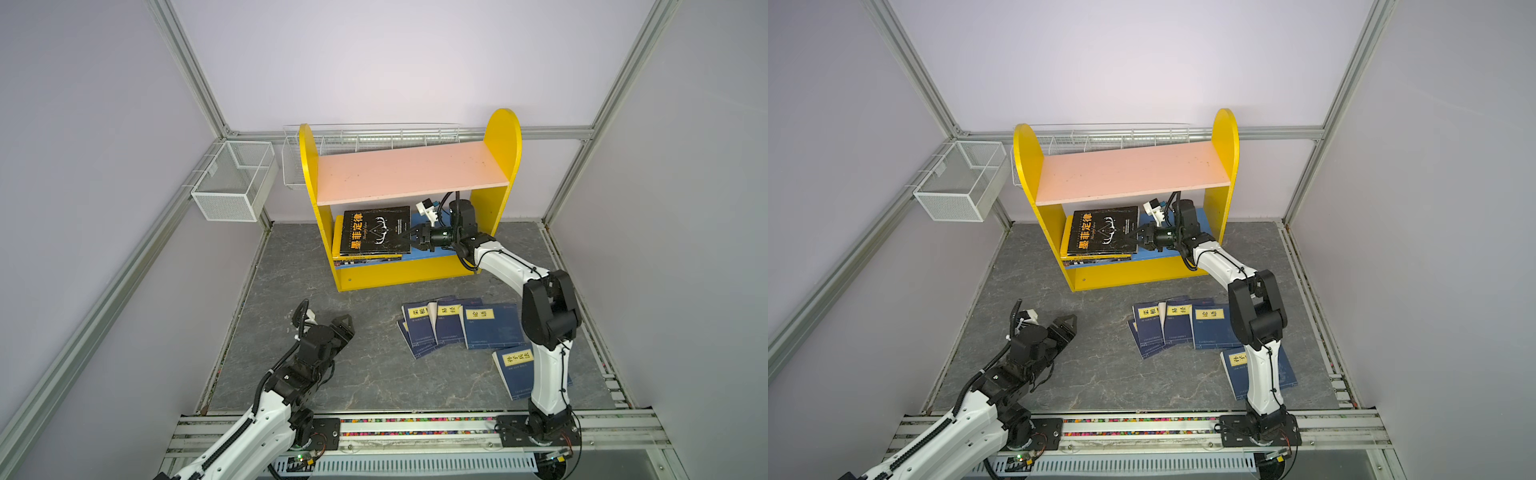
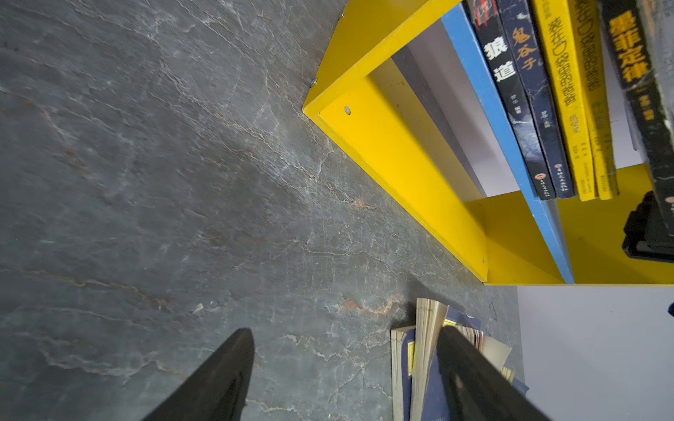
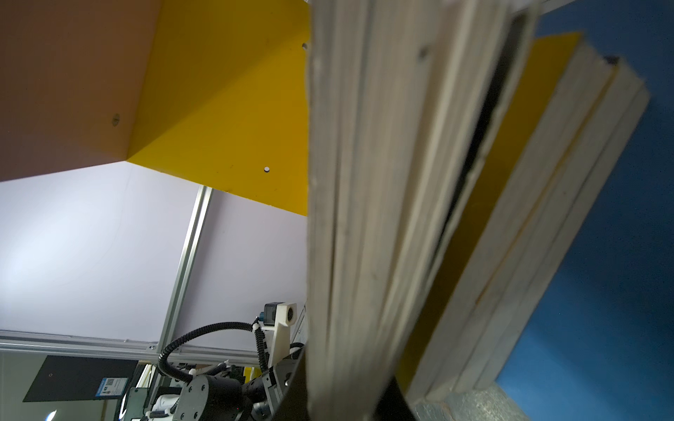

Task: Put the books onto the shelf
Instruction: 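Lower the black book onto the yellow books on the blue shelf with right gripper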

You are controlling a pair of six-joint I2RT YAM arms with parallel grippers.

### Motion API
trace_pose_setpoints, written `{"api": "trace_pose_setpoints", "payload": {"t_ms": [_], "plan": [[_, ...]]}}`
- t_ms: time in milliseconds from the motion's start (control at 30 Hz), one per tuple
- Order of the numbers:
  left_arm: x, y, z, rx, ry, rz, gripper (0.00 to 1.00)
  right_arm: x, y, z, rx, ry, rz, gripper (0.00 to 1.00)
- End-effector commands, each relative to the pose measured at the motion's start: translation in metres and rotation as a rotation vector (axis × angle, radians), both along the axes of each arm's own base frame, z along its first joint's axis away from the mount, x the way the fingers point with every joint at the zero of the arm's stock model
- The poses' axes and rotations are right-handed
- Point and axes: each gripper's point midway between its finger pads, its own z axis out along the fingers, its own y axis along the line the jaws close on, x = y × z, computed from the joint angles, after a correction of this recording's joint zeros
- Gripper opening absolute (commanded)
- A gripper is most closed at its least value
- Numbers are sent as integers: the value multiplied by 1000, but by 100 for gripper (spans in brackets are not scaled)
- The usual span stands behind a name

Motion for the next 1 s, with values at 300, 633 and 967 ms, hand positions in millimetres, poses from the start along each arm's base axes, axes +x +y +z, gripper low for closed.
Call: {"api": "trace_pose_setpoints", "payload": {"t_ms": [300, 633, 967], "plan": [[2, -5, 1, -22, -7, -9, 80, 15, 27, 26, 30, -68, 45, 13], [2, -5, 2, -29, -8, -7, 79, 13, 25, 16, -129, -99, -1, 50], [1, -5, 5, -31, -12, -11, 79, 24, 1, 35, -297, -210, -127, 72]]}}
